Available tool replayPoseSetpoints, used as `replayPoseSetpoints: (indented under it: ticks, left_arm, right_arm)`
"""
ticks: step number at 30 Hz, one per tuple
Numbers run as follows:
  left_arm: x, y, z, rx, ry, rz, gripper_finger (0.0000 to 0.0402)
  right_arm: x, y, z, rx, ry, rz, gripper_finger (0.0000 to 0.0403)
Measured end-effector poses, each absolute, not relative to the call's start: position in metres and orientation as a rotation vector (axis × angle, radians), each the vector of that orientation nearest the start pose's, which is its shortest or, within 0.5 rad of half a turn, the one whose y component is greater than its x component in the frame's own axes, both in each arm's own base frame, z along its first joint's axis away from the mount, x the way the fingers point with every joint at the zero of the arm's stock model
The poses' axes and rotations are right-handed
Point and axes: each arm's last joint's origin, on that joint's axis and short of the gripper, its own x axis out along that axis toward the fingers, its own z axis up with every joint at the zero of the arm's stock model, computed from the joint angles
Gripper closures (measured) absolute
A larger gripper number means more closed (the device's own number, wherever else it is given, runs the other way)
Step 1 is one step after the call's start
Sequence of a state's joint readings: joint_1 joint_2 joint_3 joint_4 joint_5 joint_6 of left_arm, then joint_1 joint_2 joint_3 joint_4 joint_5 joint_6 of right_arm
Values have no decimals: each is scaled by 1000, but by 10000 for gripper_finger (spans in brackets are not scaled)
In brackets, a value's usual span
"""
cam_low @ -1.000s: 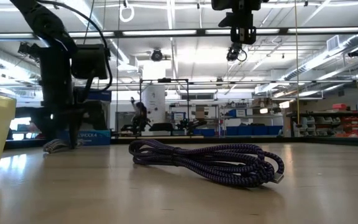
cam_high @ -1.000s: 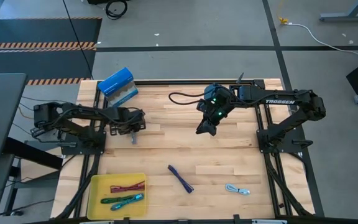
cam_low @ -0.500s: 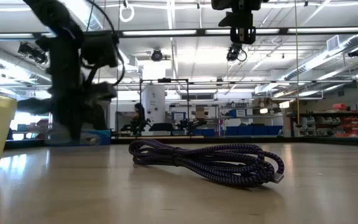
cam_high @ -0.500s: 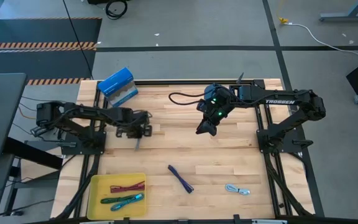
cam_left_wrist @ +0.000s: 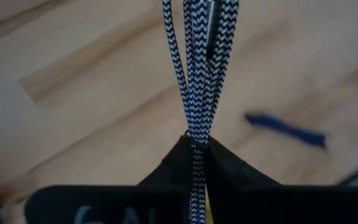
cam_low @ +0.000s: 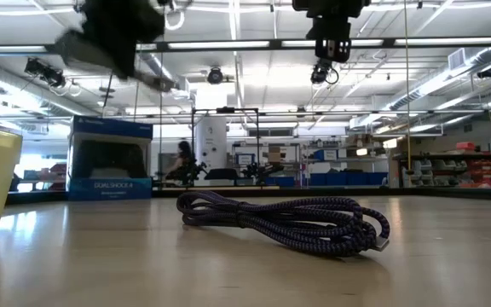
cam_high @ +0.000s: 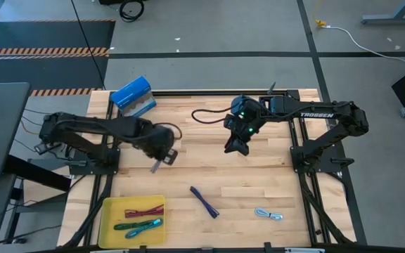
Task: Pick and place USB-C Cables
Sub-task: Put the white charger cable into the yellow bin
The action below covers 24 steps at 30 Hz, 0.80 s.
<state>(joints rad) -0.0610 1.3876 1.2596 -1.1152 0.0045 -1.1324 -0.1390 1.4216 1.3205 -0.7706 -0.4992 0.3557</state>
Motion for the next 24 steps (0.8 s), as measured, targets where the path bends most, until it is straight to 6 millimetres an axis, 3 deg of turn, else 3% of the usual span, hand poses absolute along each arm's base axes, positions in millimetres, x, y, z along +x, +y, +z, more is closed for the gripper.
replayPoseSetpoints:
  ticks: [4,9,18,24]
  left_arm:
    - [244,-50,329,-848,1153,561,374]
    - [228,-99,341,-818,1191,440,374]
    - [202,-179,322,-776,1412,288,375]
    - [188,-206,311,-657,1481,221,375]
  right_arm:
    - [287,-27,326,580,916,194,268]
    - [285,-27,325,559,936,202,268]
    - [285,-27,324,569,945,197,268]
    - [284,-24,324,614,964,180,268]
